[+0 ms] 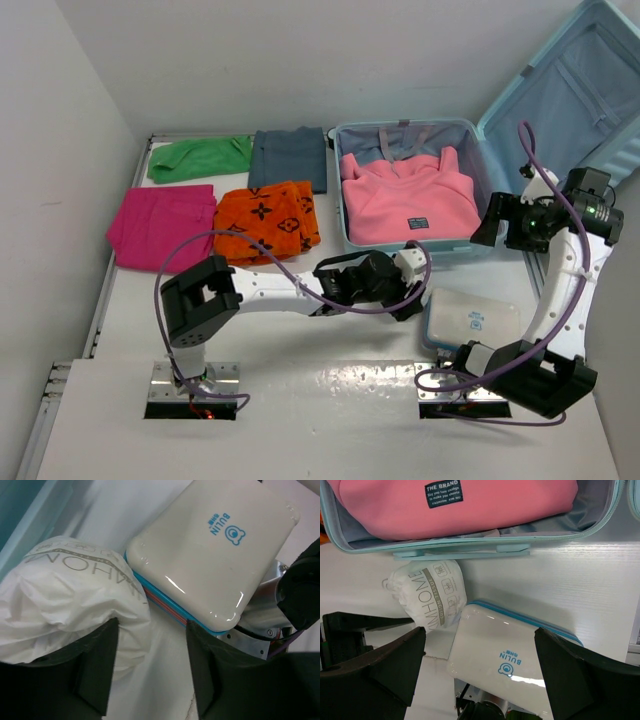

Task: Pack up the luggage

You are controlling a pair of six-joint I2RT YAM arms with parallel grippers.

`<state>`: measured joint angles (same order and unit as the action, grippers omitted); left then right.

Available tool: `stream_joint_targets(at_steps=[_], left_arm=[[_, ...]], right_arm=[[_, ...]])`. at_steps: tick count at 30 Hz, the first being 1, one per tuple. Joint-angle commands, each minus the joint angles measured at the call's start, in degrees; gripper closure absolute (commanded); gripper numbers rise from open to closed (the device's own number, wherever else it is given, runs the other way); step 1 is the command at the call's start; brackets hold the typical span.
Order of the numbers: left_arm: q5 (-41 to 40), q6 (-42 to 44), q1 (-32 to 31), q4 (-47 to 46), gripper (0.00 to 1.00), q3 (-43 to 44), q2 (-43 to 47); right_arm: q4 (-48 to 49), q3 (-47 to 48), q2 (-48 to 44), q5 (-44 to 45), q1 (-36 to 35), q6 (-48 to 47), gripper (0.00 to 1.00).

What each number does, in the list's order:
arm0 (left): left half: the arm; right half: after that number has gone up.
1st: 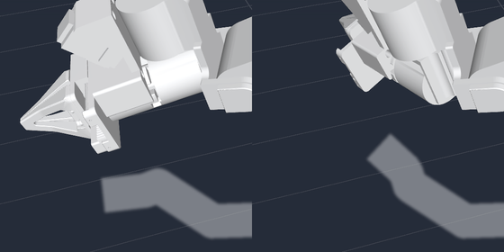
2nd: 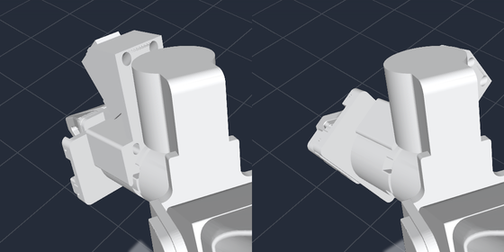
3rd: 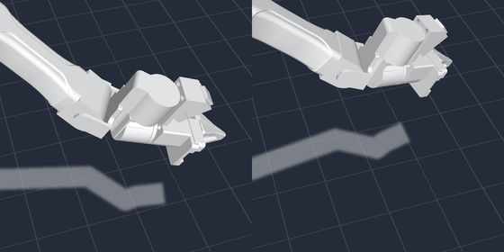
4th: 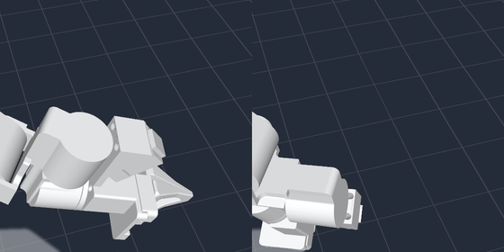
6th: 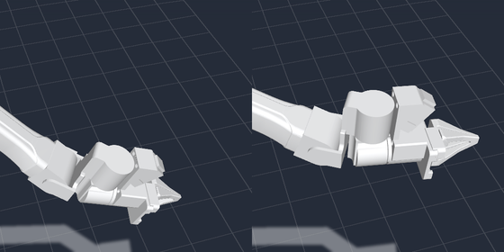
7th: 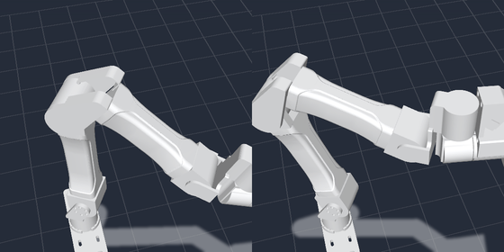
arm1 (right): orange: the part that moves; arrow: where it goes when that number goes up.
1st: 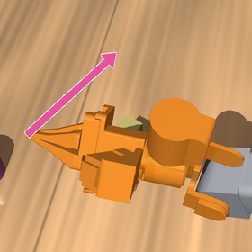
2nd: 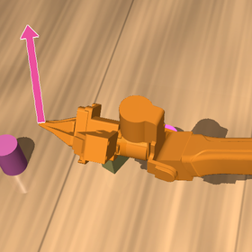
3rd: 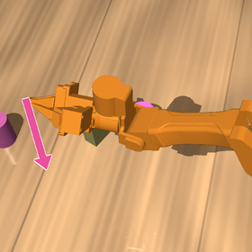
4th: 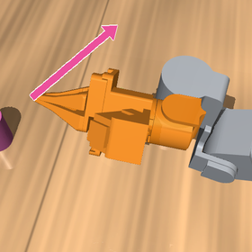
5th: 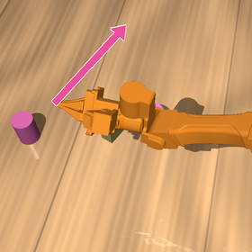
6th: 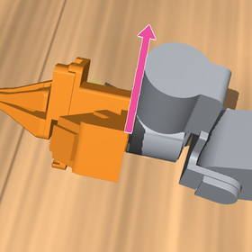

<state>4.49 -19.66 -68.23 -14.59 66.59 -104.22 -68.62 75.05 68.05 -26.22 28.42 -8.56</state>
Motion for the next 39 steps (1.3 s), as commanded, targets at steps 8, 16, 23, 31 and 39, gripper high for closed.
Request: stream_joint_targets(at_steps=[8, 16, 23, 31, 39], left_arm=[[-8.4, -4.0, 1.4, 9.6, 0.51, -0.1, -3.7], [-19.7, -1.3, 0.4, 17.7, 0.08, 1.4, -4.2], [-18.5, -2.4, 0.9, 17.8, 0.52, 5.2, -9.4], [-18.5, 1.0, 1.5, 19.6, 1.00, 6.3, -5.9], [-7.4, 16.0, -0.2, 26.1, 1.00, 3.4, 17.5]], right_arm=[[2.6, 0.4, -0.5, -1.5, 0.7, 1.7, 0.12], [2.6, 2.0, 1.2, -2.4, 0.6, 3.1, 0.12], [2.4, 2.0, 1.1, -2.3, 0.5, 2.9, 0.13], [2.4, 2.3, 0.5, -2.3, 0.6, 2.1, 0.14], [0.9, 2.8, -0.9, -5.0, 0.5, 1.9, 0.14]])
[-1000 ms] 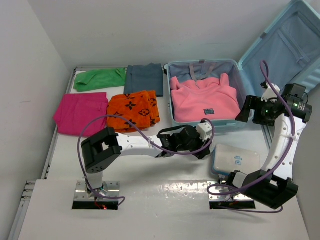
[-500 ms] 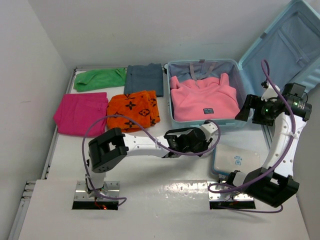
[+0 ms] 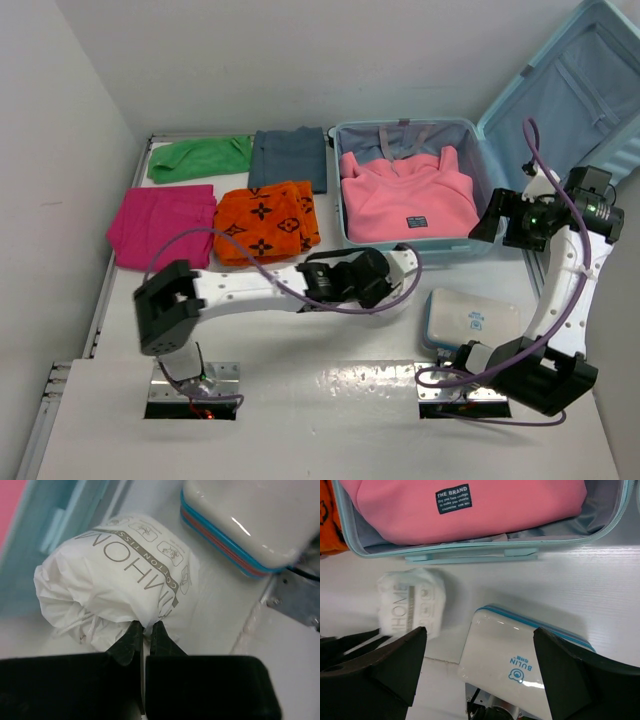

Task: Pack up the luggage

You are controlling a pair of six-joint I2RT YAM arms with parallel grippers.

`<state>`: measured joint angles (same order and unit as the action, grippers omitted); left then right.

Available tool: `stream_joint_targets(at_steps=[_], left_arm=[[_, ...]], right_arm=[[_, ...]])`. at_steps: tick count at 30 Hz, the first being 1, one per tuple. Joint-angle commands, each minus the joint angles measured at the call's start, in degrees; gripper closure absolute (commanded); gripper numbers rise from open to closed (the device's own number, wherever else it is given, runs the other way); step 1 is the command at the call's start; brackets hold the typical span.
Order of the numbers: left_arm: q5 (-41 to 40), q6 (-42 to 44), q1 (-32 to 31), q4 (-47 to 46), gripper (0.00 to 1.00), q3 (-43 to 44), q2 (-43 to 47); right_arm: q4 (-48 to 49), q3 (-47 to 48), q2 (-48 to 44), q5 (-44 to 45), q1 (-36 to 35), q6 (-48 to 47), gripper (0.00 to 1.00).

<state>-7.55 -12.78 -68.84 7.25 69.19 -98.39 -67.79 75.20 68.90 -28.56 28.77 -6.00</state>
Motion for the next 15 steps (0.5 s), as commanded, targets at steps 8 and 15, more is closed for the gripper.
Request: stream_joint_targets(at_steps=[8, 15], left_arm=[[1.1, 27.7, 0.5, 22.3, 1.00, 18.0, 16.0], [-5.0, 45.3, 10.5, 30.1, 1.00, 43.9, -2.9]], right_arm=[[-0.4, 2.5, -2.8, -4.2, 0.8, -0.8, 0.15], [1.4, 2.0, -2.2, -5.8, 4.4, 0.8, 0.15]])
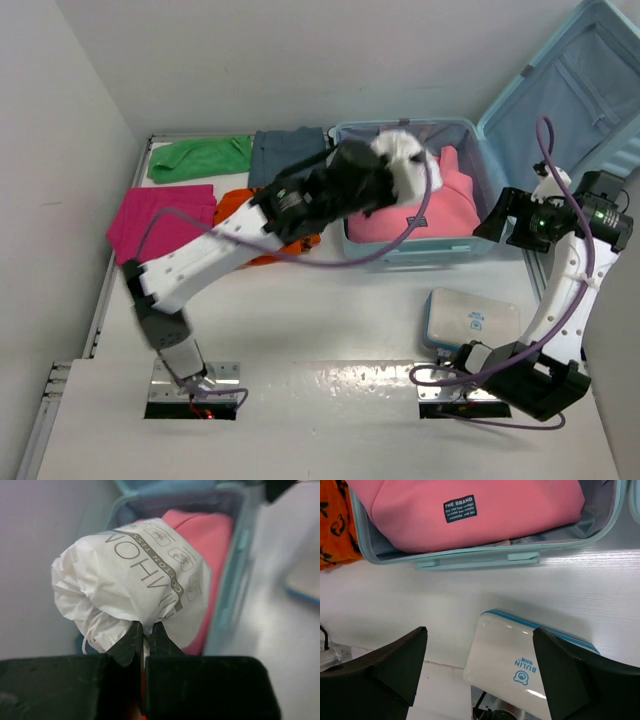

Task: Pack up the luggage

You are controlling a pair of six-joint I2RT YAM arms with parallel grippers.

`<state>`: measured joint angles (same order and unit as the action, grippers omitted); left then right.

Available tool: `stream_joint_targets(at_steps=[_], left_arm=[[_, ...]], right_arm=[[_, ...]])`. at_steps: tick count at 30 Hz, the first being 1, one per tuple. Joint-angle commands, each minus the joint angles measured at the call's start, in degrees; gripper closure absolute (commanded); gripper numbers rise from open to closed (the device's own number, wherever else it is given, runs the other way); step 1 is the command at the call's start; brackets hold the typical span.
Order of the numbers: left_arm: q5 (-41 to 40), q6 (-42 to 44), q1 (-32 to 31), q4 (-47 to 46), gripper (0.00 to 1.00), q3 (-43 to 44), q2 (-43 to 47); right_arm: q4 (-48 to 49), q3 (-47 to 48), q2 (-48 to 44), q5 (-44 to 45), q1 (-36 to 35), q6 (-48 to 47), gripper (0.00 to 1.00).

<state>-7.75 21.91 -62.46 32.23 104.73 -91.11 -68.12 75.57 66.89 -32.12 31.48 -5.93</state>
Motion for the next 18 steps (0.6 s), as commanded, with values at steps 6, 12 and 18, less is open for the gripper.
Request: stream_joint_targets(at_steps=[6, 12, 18], left_arm=[[-12.1, 18.8, 9.4, 8.1, 1.00, 38.8, -32.0], [-16.5, 30.6, 12.8, -4.3, 1.00, 32.5, -39.7], [-14.8, 37.1, 18.7, -12.4, 1.00, 33.6, -47.9]], right_arm=[[2.8, 0.7, 3.2, -9.3, 6.4, -0.1, 0.15], [3.4, -2.3, 3.9, -11.9, 10.2, -2.8, 0.15], [4.7, -5.4, 3.3, -11.0, 12.0, -3.9, 0.17]])
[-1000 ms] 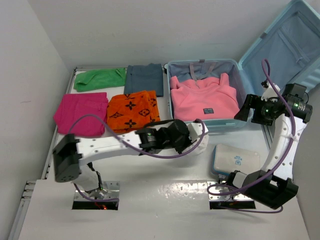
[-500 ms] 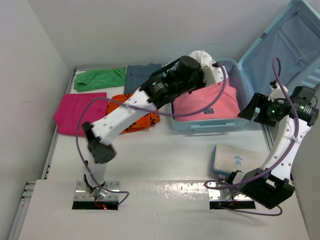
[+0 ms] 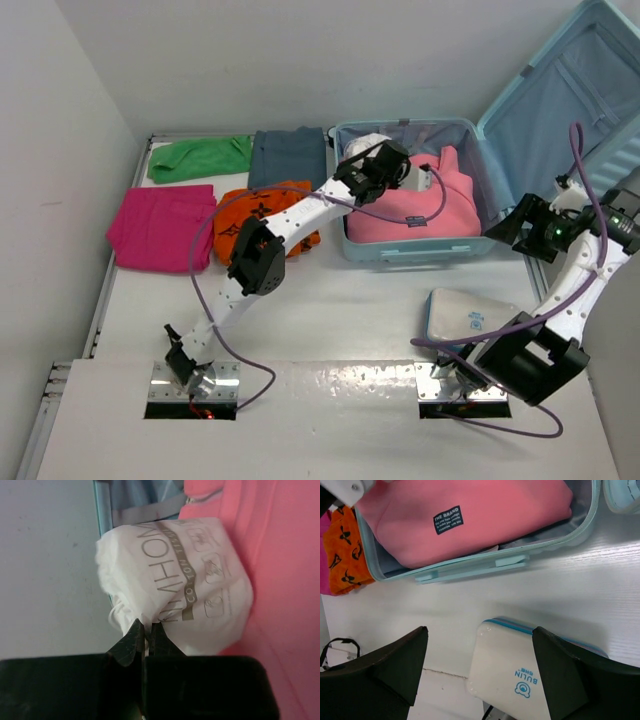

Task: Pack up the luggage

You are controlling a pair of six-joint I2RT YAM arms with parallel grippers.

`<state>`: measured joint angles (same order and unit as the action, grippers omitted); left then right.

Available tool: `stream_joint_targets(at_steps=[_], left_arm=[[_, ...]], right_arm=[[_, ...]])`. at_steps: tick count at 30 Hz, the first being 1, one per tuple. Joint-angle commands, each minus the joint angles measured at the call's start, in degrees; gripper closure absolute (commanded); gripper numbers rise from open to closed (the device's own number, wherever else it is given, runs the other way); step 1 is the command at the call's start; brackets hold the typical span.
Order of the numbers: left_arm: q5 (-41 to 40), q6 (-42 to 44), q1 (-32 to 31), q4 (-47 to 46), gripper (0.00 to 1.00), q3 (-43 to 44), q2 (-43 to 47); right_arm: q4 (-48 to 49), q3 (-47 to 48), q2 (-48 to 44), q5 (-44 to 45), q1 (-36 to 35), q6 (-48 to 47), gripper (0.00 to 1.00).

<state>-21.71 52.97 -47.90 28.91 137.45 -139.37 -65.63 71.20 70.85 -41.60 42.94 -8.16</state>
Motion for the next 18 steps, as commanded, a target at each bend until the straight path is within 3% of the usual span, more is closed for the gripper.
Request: stream_joint_targets(at_steps=[1, 11, 15, 18], left_arm=[[-0.1, 7.6, 4.7, -11.5, 1.00, 0.3, -1.0], [4.0, 13.8, 8.8, -21.8, 1.00, 0.8, -11.3], [5.7, 12.1, 10.2, -25.9, 0.99, -0.4, -13.1], [7.6, 8.7, 10.2, -28.3, 0.56, -2.4, -12.4]], right_arm=[[3.6, -1.6, -0.6, -0.5, 0.6, -0.1, 0.17], [5.8, -0.4, 4.9, 3.2, 0.7, 4.2, 0.18], [6.0, 0.3, 6.8, 3.5, 0.6, 4.5, 0.18], [5.4, 1.0, 8.3, 3.3, 0.4, 4.2, 0.17]])
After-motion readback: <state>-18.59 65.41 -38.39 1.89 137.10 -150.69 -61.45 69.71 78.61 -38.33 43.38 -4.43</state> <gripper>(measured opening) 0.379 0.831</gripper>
